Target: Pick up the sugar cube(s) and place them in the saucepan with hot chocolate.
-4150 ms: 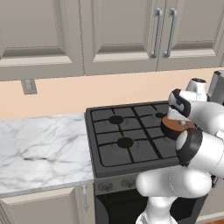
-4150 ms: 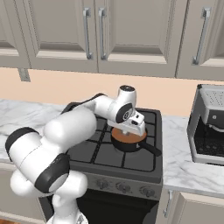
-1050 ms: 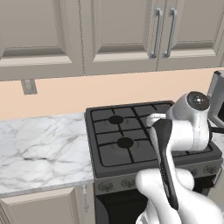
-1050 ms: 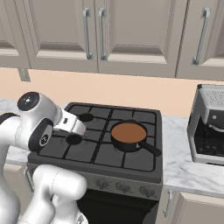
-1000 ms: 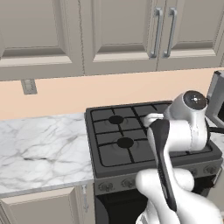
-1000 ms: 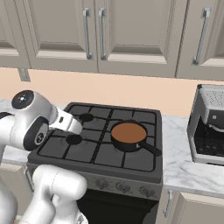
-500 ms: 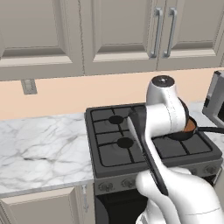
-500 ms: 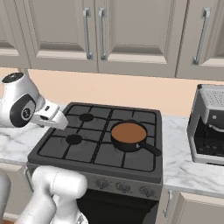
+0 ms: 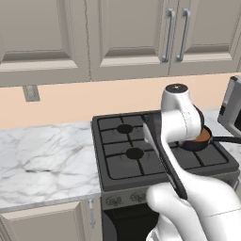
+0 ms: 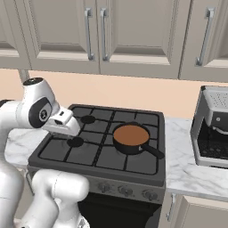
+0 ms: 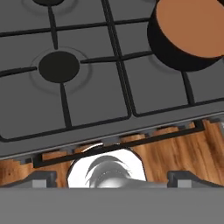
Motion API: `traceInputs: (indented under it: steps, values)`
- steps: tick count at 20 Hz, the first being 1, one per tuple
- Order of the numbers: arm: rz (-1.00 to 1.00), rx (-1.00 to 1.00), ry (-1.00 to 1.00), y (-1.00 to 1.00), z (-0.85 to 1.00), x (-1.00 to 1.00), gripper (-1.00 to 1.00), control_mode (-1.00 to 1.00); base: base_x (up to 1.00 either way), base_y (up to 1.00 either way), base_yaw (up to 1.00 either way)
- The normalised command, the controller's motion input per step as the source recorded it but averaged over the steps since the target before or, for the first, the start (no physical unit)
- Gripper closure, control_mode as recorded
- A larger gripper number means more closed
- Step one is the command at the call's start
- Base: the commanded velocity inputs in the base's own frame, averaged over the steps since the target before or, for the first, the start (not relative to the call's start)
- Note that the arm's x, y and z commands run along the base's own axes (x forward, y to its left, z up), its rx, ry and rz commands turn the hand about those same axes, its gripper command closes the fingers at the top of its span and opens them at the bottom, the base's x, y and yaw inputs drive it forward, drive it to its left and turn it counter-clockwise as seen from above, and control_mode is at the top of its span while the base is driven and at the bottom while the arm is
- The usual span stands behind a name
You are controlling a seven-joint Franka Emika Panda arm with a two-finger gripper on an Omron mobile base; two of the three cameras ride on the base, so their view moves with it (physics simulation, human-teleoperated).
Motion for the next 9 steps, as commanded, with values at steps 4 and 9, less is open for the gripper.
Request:
traceInputs:
  steps: [4,9]
  values:
    - [0.03,0.0,0.03,-0.03,-0.77,0.32,-1.0,-1.0,0.0,0.0,0.0]
    - [0.03,0.0,0.01,0.0,-0.42,0.47,-1.0,-1.0,0.0,0.0,0.0]
